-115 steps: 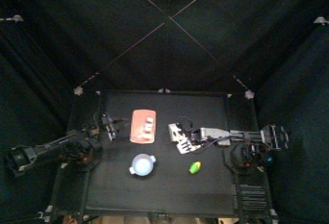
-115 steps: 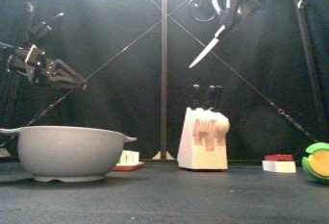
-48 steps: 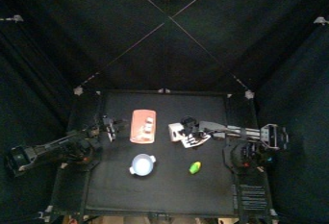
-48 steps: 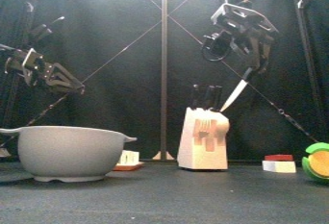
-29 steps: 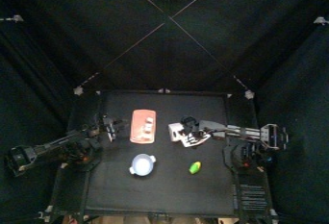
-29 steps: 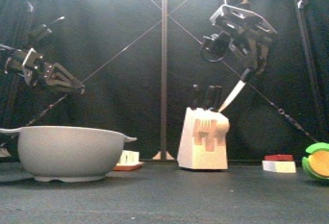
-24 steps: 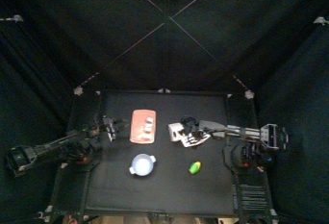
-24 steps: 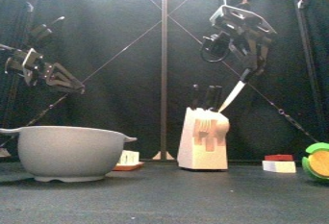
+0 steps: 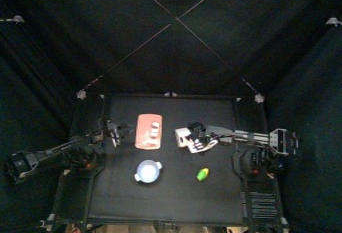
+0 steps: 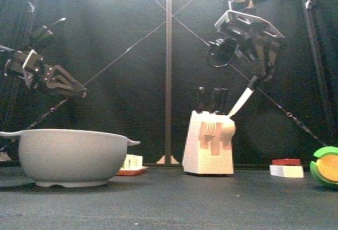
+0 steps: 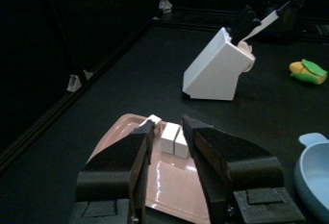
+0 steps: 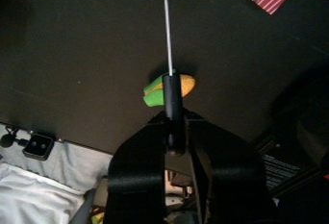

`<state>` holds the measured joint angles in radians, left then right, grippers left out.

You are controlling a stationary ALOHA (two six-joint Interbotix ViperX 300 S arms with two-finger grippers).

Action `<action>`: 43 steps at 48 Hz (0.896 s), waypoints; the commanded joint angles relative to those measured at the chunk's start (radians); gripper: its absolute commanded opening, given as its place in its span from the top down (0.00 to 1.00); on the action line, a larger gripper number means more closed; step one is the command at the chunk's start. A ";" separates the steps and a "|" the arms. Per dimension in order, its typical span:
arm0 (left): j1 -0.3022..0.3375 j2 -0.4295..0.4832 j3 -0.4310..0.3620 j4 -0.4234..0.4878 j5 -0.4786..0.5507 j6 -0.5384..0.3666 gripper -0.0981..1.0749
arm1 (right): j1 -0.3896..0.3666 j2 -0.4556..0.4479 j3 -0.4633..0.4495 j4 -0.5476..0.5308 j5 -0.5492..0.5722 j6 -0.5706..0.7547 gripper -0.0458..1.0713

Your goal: Put pairing knife in holder

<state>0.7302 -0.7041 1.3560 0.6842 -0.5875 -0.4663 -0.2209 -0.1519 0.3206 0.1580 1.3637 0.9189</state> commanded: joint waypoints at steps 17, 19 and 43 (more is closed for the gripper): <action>0.003 0.003 -0.008 0.005 -0.003 0.008 0.30 | -0.021 0.018 -0.026 0.003 -0.003 -0.015 0.56; 0.003 0.002 -0.009 0.003 -0.003 0.008 0.30 | -0.026 0.020 -0.028 0.003 -0.003 -0.015 0.56; 0.003 0.002 -0.008 0.006 -0.003 0.008 0.30 | -0.086 0.040 -0.051 0.034 -0.005 -0.018 0.56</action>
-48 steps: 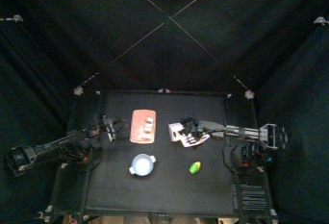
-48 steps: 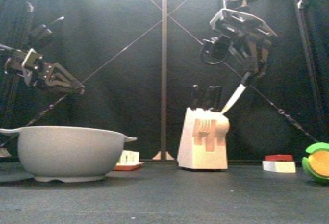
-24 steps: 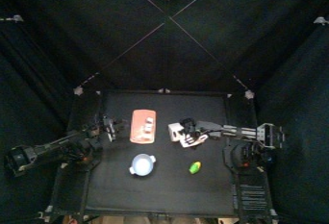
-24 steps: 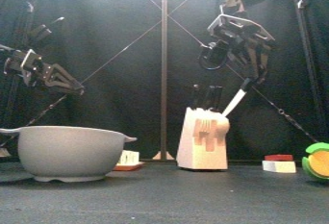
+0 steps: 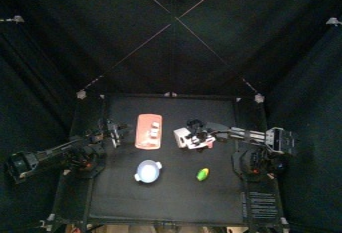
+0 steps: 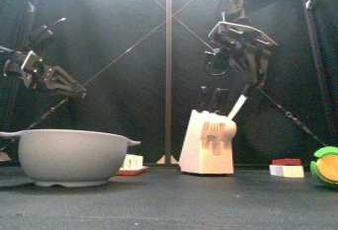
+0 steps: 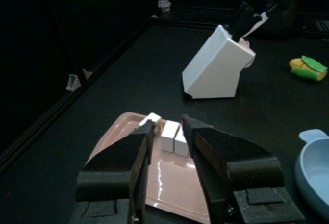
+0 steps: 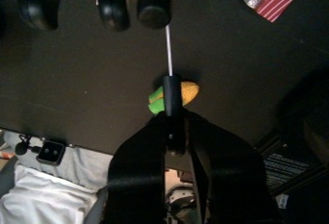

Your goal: Put pairing knife in holder

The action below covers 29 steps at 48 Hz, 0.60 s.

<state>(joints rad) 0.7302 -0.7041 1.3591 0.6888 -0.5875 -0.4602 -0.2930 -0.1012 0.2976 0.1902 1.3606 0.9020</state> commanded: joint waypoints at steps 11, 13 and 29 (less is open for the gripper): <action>0.003 0.002 -0.011 0.000 -0.003 0.002 0.30 | -0.031 0.002 -0.049 -0.002 -0.002 -0.002 0.56; 0.003 0.002 -0.009 0.000 -0.003 0.002 0.30 | -0.035 0.005 -0.052 -0.002 -0.002 -0.002 0.56; 0.003 0.002 -0.009 0.002 -0.003 0.002 0.30 | -0.048 0.025 -0.061 -0.021 -0.040 -0.005 0.53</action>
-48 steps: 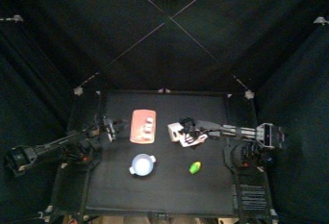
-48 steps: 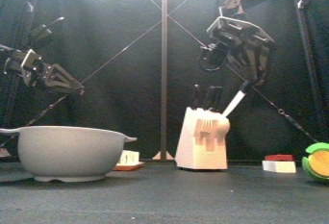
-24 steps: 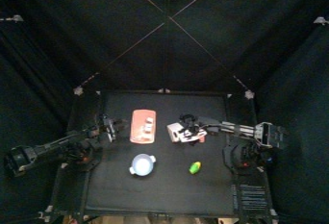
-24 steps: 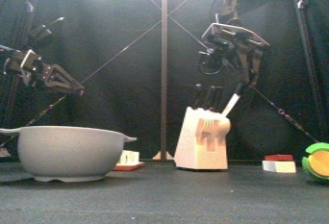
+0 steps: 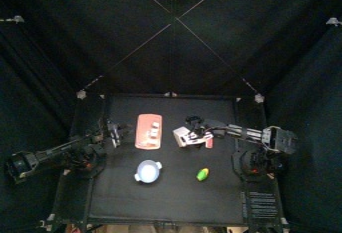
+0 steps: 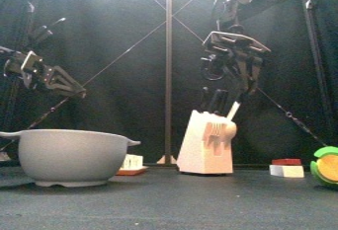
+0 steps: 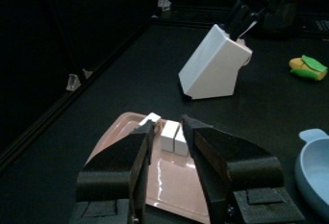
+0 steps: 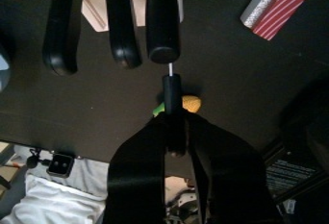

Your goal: Put pairing knife in holder

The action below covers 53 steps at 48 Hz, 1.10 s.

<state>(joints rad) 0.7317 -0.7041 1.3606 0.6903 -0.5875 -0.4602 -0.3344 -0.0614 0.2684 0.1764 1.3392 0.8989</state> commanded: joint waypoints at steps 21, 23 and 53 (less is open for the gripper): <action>0.002 0.002 -0.012 -0.002 -0.003 0.002 0.30 | -0.018 -0.003 -0.037 -0.063 -0.094 0.002 0.30; 0.002 0.002 -0.011 0.000 -0.003 0.002 0.30 | -0.018 -0.002 -0.037 -0.064 -0.094 0.002 0.30; 0.006 0.002 -0.011 -0.002 -0.003 0.002 0.30 | -0.040 0.032 -0.034 -0.107 -0.109 0.000 0.31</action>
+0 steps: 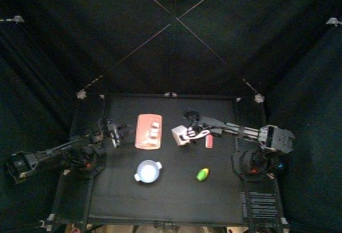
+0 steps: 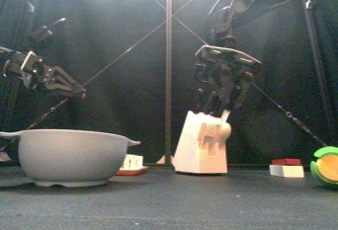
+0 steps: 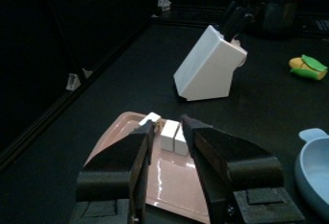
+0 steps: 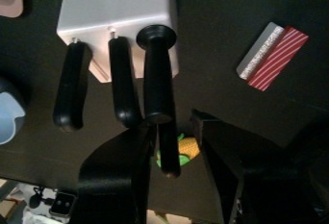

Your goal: Put pairing knife in holder

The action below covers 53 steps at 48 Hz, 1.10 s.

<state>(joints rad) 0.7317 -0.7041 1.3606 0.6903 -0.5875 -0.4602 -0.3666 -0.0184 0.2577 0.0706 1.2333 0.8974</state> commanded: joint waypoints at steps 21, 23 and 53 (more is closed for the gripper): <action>0.008 0.002 -0.009 -0.003 -0.003 0.002 0.30 | -0.003 -0.009 -0.043 -0.005 -0.005 0.002 0.45; 0.008 0.002 -0.009 -0.003 -0.003 0.002 0.30 | -0.002 -0.009 -0.044 -0.009 -0.006 0.002 0.45; 0.008 0.002 -0.005 -0.005 -0.003 0.002 0.30 | 0.028 -0.026 -0.038 -0.064 0.011 0.003 0.17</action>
<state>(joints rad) 0.7348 -0.7041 1.3652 0.6888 -0.5875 -0.4587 -0.3543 -0.0107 0.2378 0.0092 1.2425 0.9020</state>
